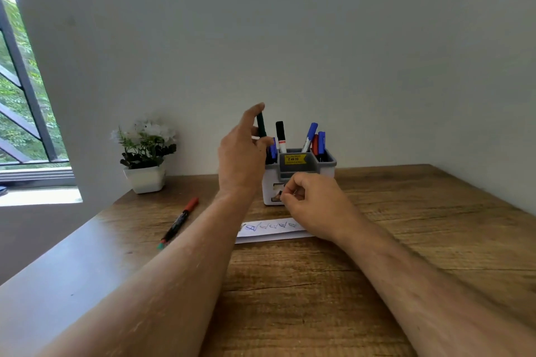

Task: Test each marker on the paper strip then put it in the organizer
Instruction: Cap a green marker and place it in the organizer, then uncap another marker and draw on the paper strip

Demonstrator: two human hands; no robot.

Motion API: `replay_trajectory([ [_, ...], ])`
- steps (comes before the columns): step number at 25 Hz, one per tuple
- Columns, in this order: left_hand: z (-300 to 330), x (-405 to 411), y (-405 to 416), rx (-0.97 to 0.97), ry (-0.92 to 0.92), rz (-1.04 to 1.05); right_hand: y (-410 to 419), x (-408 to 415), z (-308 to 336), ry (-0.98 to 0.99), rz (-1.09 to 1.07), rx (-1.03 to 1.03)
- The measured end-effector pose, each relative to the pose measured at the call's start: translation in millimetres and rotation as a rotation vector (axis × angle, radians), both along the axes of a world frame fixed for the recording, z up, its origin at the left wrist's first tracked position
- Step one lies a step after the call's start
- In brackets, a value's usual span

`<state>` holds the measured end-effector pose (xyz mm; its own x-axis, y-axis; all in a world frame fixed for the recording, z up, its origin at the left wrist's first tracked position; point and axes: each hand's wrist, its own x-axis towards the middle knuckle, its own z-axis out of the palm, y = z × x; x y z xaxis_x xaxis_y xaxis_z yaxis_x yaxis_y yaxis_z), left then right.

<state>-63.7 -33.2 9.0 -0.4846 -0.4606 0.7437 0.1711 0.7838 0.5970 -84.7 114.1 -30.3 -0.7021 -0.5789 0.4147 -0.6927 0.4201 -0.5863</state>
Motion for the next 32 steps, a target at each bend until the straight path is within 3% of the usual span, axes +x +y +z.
replay_trajectory([
  [4, -8, -5, -4, -0.03, -0.211, 0.052, -5, -1, 0, 0.007, 0.018, 0.031],
  [9, -5, -9, 0, -0.079, -0.297, 0.168, -6, -1, 0, -0.017, 0.032, 0.061],
  [17, 2, 15, -6, 0.078, -0.234, 0.262, -1, 1, 2, -0.03, 0.042, 0.066],
  [24, -6, 63, -27, 0.141, -0.454, 0.35, 8, 9, 4, -0.024, 0.083, 0.079],
  [32, -23, 71, -45, -0.058, -0.563, 0.454, 11, 11, 4, 0.002, 0.069, 0.064],
])
